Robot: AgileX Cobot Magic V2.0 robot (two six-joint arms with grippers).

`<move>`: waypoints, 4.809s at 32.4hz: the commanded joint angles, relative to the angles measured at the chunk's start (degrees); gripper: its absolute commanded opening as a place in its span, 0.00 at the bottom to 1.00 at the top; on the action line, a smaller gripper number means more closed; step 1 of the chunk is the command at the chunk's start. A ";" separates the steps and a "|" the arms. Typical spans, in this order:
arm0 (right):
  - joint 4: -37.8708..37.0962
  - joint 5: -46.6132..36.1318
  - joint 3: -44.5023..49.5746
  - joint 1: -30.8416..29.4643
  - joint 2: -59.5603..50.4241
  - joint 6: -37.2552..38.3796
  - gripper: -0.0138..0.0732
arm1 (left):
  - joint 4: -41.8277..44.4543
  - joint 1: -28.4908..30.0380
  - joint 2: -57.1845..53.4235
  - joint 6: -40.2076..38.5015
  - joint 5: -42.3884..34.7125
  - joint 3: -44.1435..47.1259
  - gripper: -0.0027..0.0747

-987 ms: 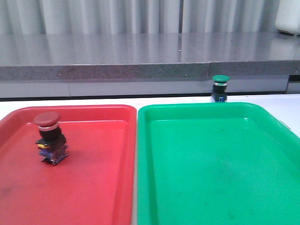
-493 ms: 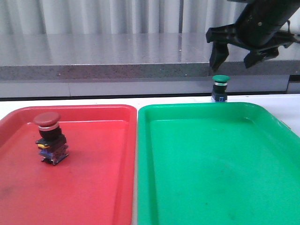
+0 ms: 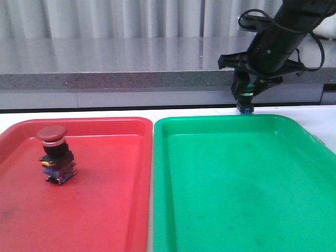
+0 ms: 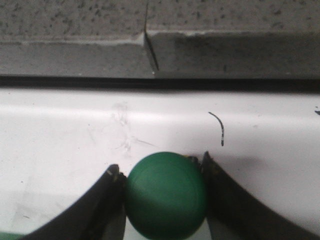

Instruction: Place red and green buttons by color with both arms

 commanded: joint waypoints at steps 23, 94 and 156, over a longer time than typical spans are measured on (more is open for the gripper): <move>0.75 -23.06 46.80 14.01 -36.66 -0.97 0.32 | 0.88 -0.35 0.42 -0.49 -4.46 -1.48 0.01; -10.67 -11.91 71.14 0.29 -107.10 -1.03 0.03 | 0.88 -0.35 0.42 -0.49 -4.46 -1.48 0.01; -10.67 -11.90 71.14 0.29 -107.10 -1.03 0.03 | -20.22 20.14 -1.02 19.07 -32.99 21.49 0.01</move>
